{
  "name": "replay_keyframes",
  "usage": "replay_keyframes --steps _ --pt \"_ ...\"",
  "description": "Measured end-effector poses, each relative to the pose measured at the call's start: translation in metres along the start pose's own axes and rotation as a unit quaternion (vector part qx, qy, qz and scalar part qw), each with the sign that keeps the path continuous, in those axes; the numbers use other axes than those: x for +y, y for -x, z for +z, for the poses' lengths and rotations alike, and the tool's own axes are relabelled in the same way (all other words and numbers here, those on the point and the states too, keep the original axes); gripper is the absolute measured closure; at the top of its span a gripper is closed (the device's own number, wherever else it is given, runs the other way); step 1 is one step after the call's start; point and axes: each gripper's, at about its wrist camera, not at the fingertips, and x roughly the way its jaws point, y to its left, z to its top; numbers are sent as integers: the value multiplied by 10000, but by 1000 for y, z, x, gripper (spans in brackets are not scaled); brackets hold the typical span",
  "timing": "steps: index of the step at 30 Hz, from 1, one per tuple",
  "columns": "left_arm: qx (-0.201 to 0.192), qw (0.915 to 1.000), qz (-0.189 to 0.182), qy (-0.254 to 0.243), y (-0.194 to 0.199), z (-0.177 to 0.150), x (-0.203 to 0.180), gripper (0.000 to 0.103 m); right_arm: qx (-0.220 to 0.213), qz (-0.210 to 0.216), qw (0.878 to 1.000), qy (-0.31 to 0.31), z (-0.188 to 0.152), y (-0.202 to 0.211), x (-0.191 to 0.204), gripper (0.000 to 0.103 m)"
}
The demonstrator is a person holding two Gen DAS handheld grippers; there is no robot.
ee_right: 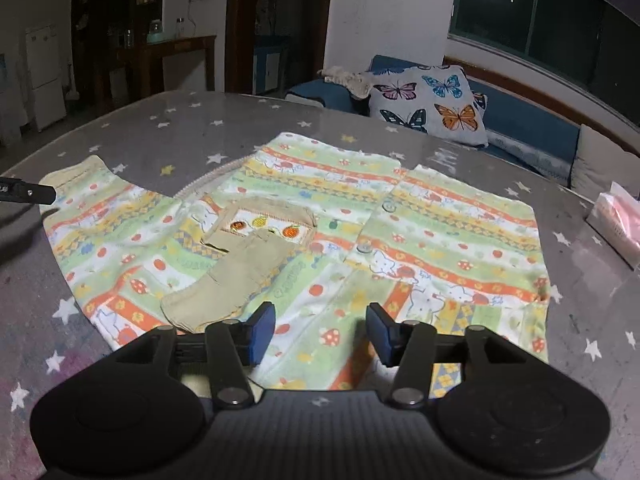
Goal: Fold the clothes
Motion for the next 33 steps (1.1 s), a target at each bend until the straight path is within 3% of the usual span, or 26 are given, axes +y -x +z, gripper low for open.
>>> replay_keyframes --steps 4,10,15,18,21,25,28,33 --pt "4 9996 127 265 -9 5 14 41 43 -9 10000 15 -1 -2 1 50" --pt "42 9990 185 403 -16 7 25 54 -12 36 10000 -1 0 4 -1 47" --pt "41 9985 185 520 -19 10 30 88 -42 67 10000 -32 0 10 -1 47" --pt "-8 9978 -27 659 -12 14 29 96 -82 134 9998 -96 0 17 -2 47" --pt "-127 9971 -370 647 1 23 16 98 -128 174 9996 -174 2 24 -5 47" --pt "-285 9919 -1145 472 26 37 -21 101 -166 265 9988 -381 2 32 -13 47" --pt "-340 9840 -1737 192 42 42 -57 101 -186 326 9976 -586 1 37 -23 48" --pt "-266 9641 -2605 -452 62 34 -126 102 -229 312 9949 -933 -4 47 -42 48"
